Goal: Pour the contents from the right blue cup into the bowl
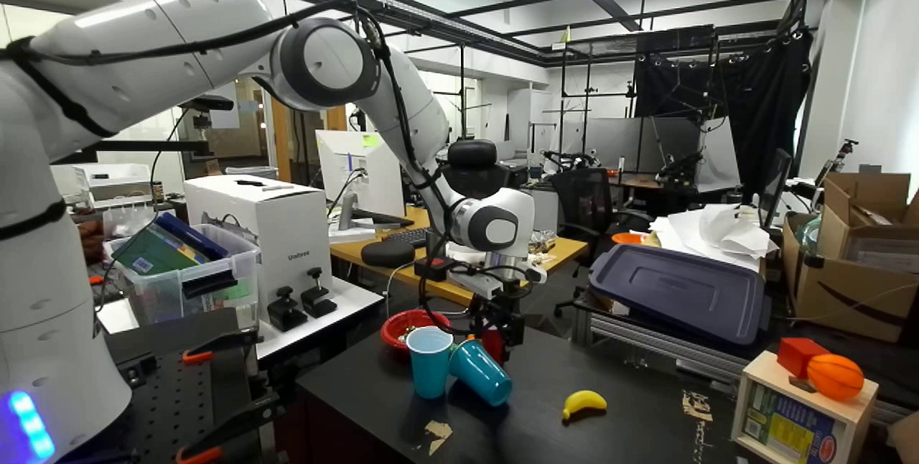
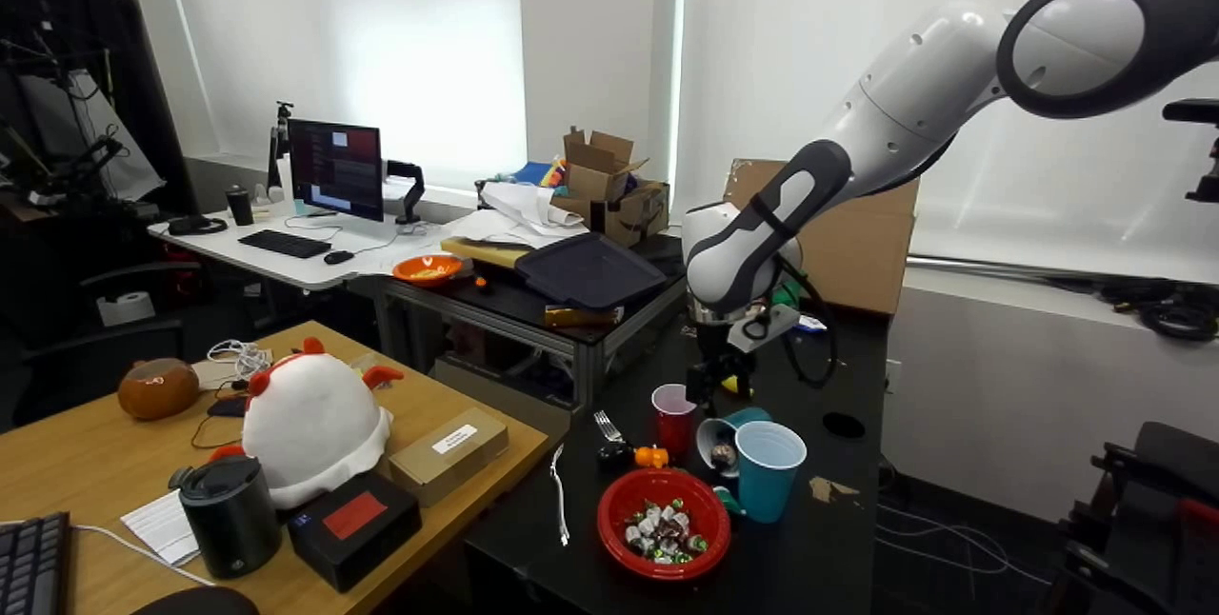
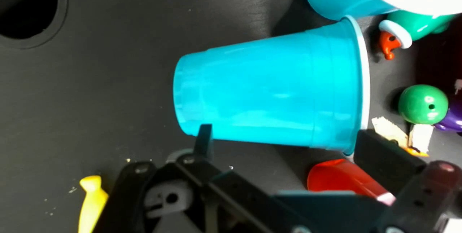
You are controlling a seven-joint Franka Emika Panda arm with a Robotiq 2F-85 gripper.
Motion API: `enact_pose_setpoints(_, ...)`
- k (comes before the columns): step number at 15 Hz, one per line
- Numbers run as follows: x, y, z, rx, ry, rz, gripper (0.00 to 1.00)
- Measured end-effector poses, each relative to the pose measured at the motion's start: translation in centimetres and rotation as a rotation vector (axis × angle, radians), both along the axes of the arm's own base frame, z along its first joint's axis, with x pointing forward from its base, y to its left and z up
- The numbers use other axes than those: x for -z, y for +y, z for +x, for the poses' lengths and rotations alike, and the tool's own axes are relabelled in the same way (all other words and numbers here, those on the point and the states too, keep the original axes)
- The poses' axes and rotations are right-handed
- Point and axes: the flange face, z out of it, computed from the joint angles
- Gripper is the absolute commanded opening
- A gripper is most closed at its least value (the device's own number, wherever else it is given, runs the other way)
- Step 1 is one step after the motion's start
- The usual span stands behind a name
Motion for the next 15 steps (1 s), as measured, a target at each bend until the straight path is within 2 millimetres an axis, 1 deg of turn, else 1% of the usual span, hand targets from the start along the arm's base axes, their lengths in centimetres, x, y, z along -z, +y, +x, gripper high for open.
enact_pose_setpoints(5, -0.2, -0.2, 0.1, 0.034, -0.005, -0.019, 1.00)
enact_pose_setpoints(8, -0.7, -0.6, 0.4, 0.048, -0.013, -0.030, 1.00)
enact_pose_setpoints(11, -1.4, -0.9, 0.6, 0.042, -0.022, -0.048, 1.00)
enact_pose_setpoints(15, -1.5, -1.0, 0.7, 0.033, -0.022, -0.079, 1.00)
